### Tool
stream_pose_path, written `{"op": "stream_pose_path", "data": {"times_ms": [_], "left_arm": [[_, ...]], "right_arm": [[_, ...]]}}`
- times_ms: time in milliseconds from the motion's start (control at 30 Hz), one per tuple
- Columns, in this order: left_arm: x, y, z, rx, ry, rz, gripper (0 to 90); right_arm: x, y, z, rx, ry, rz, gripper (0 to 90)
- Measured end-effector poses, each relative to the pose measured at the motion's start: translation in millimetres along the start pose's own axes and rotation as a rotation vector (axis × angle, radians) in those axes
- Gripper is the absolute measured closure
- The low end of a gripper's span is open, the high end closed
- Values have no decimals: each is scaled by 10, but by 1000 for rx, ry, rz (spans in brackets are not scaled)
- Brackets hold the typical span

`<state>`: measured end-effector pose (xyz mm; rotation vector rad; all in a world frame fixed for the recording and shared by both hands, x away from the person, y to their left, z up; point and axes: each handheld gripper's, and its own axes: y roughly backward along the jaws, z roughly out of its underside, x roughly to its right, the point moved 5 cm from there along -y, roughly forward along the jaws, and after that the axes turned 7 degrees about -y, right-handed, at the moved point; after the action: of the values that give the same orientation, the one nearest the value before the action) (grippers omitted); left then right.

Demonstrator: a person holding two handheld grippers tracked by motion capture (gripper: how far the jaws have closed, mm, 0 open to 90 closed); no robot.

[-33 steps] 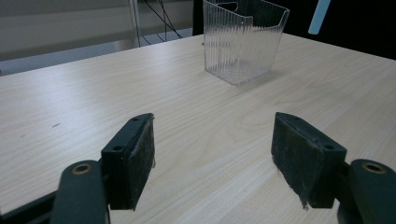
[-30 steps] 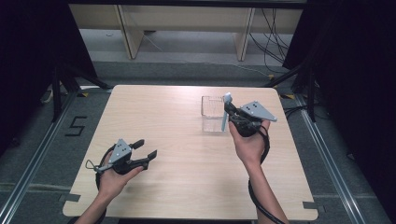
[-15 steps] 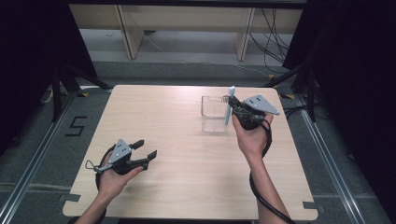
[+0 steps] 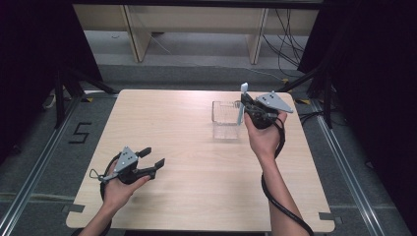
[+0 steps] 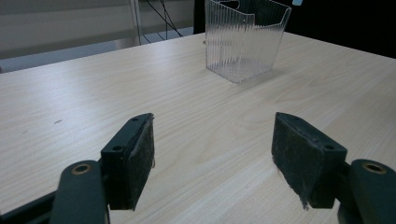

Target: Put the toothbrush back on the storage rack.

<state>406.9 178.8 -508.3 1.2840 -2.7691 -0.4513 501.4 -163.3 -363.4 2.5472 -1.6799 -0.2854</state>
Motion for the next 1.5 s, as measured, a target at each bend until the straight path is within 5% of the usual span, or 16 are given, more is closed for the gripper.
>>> {"op": "stream_pose_path", "data": {"times_ms": [600, 1500], "left_arm": [[3, -3, -2, 2, 0, 1, 296], [-5, -6, -2, 3, 1, -1, 296]], "right_arm": [[101, -100, -40, 3, -42, 30, 861], [212, -221, 107, -23, -40, 48, 861]]}}
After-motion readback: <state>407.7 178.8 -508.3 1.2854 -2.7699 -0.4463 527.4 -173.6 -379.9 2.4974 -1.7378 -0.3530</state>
